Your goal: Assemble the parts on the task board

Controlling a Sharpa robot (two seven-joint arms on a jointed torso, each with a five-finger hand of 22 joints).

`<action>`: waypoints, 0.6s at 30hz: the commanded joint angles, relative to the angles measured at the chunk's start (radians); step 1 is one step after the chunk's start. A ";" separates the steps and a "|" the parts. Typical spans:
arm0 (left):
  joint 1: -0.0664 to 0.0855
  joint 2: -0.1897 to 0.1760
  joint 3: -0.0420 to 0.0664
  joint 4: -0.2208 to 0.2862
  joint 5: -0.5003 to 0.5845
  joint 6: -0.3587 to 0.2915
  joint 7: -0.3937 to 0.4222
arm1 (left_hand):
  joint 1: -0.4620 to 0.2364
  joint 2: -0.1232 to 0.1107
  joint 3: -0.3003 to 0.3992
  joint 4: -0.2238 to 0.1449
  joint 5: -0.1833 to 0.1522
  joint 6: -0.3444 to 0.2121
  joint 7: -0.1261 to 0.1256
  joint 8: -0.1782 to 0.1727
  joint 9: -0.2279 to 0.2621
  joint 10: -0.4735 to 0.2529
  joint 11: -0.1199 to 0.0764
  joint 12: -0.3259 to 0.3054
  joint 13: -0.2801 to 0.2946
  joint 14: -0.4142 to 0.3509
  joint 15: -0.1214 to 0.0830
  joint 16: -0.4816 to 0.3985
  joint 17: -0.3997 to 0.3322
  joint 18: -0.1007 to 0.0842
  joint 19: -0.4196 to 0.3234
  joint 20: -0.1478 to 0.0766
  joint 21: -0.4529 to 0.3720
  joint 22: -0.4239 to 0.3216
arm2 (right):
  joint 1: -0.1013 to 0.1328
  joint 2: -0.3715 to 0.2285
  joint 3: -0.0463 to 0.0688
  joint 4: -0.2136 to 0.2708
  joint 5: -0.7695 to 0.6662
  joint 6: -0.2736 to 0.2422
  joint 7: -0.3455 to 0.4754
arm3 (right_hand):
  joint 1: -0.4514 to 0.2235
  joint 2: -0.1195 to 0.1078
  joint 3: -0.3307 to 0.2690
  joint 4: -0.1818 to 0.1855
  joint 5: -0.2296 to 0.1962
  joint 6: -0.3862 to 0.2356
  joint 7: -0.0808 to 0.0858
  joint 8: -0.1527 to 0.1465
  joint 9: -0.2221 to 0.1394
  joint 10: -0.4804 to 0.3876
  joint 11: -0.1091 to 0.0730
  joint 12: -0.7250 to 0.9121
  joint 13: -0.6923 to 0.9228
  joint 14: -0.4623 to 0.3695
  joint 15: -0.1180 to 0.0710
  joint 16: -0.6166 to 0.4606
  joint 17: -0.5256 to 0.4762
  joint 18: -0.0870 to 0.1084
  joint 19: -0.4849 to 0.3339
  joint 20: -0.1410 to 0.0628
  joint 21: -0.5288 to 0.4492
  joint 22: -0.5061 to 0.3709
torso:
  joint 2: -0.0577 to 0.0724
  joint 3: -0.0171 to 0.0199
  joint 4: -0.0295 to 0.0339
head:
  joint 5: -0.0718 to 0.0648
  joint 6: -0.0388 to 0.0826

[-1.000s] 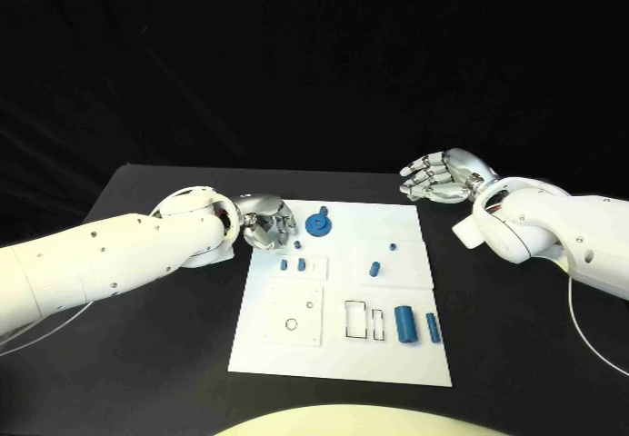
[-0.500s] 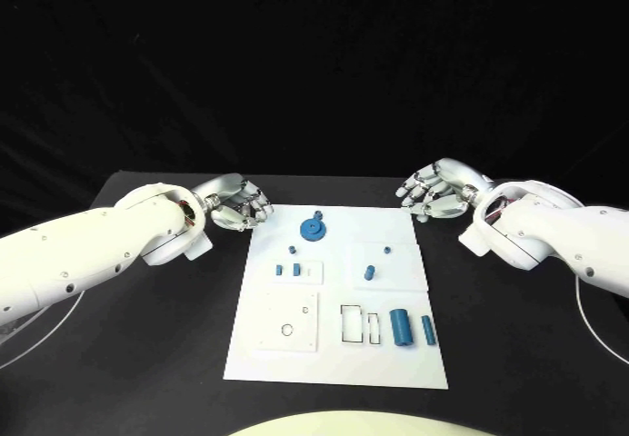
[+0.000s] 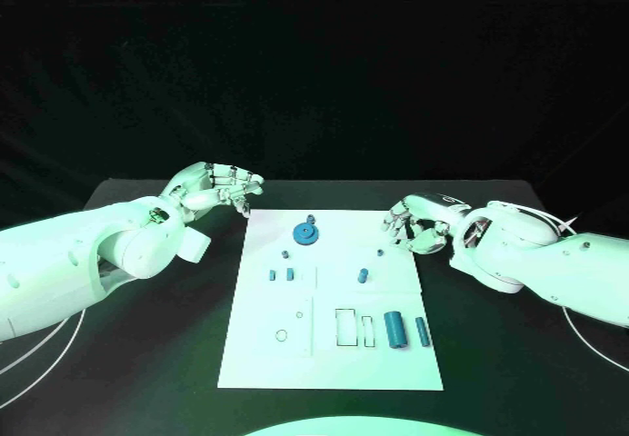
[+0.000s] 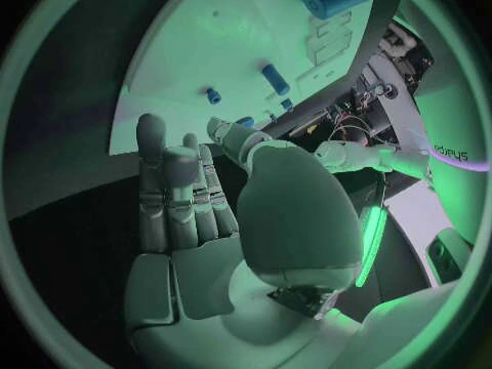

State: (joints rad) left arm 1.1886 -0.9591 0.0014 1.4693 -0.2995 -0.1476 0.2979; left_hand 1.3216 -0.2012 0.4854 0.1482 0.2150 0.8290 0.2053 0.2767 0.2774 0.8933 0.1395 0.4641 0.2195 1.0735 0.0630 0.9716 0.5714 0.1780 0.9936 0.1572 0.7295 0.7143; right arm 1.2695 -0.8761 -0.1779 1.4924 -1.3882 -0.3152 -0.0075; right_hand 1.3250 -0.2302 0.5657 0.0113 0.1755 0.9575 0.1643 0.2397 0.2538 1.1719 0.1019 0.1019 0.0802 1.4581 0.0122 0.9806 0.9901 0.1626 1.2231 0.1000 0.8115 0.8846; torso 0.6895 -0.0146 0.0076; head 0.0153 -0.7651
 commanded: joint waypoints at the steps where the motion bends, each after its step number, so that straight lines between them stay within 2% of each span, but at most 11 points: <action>1: -0.001 -0.004 -0.001 0.014 0.189 0.026 0.082 | -0.013 0.001 -0.007 0.006 0.000 -0.007 0.002 0.000 0.000 -0.005 0.000 0.005 0.000 -0.010 0.001 -0.002 -0.001 0.006 0.007 0.000 -0.008 -0.006 | -0.010 0.006 -0.001 0.010 -0.153 -0.001 -0.058 | -0.009 0.000 0.011 -0.003 0.004 0.017 -0.001 0.004 0.010 0.017 -0.008 0.007 0.008 0.054 -0.002 0.111 0.087 -0.028 0.044 -0.002 0.100 0.092 | 0.000 -0.0004 0.0004 | -0.002 0.001; 7: -0.001 -0.005 -0.002 0.020 0.200 0.026 0.088 | 0.002 0.006 -0.009 0.005 0.001 -0.007 0.001 0.002 0.001 -0.006 -0.001 0.010 0.001 -0.012 0.000 -0.002 -0.003 0.007 0.014 -0.001 -0.018 -0.015 | -0.026 0.021 -0.002 0.017 -0.195 0.004 -0.084 | -0.015 -0.002 0.021 -0.002 0.023 0.027 -0.004 0.017 0.037 0.033 -0.013 0.012 0.021 0.064 -0.004 0.253 0.205 -0.053 0.104 -0.004 0.245 0.228 | 0.000 -0.0012 0.0006 | 0.000 0.001; 12: -0.001 -0.003 -0.003 0.020 0.201 0.025 0.089 | 0.007 0.007 -0.010 0.004 0.001 -0.006 0.002 0.003 0.001 -0.007 -0.001 0.012 0.001 -0.013 0.000 -0.002 -0.004 0.007 0.017 -0.002 -0.022 -0.017 | -0.034 0.036 -0.002 0.017 -0.210 0.011 -0.095 | -0.021 -0.003 0.024 0.001 0.024 0.022 -0.002 0.017 0.047 0.030 -0.011 0.008 0.023 0.066 -0.003 0.290 0.235 -0.059 0.116 -0.003 0.279 0.262 | 0.000 -0.0008 0.0012 | 0.003 -0.002; 18: -0.001 -0.002 -0.003 0.021 0.200 0.021 0.088 | 0.013 0.008 -0.011 0.003 0.001 -0.006 0.002 0.003 0.001 -0.007 -0.001 0.014 0.001 -0.014 0.000 -0.002 -0.004 0.006 0.019 -0.002 -0.025 -0.020 | -0.043 0.049 -0.004 0.010 -0.215 0.032 -0.101 | -0.027 -0.002 0.027 0.005 0.025 0.019 -0.002 0.017 0.055 0.028 -0.011 0.005 0.025 0.069 -0.002 0.324 0.264 -0.065 0.131 -0.002 0.316 0.297 | 0.000 -0.0021 0.0013 | 0.002 -0.003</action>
State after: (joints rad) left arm 1.1872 -0.9631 -0.0021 1.4870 -0.1199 -0.1396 0.3641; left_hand 1.3246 -0.1929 0.4802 0.1534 0.2150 0.8291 0.2052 0.2768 0.2775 0.8934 0.1394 0.4745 0.2196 1.0666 0.0627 0.9717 0.5679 0.1779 1.0044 0.1536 0.7095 0.6949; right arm 1.2287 -0.8285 -0.1808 1.5040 -1.5672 -0.3097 -0.0911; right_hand 1.3093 -0.2329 0.5870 0.0139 0.1938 0.9799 0.1598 0.2514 0.3076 1.1989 0.0895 0.1098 0.1037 1.4615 0.0088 1.3008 1.2516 0.1154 1.3502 0.0986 1.1242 1.1786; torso 0.6898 -0.0156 0.0088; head 0.0178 -0.7679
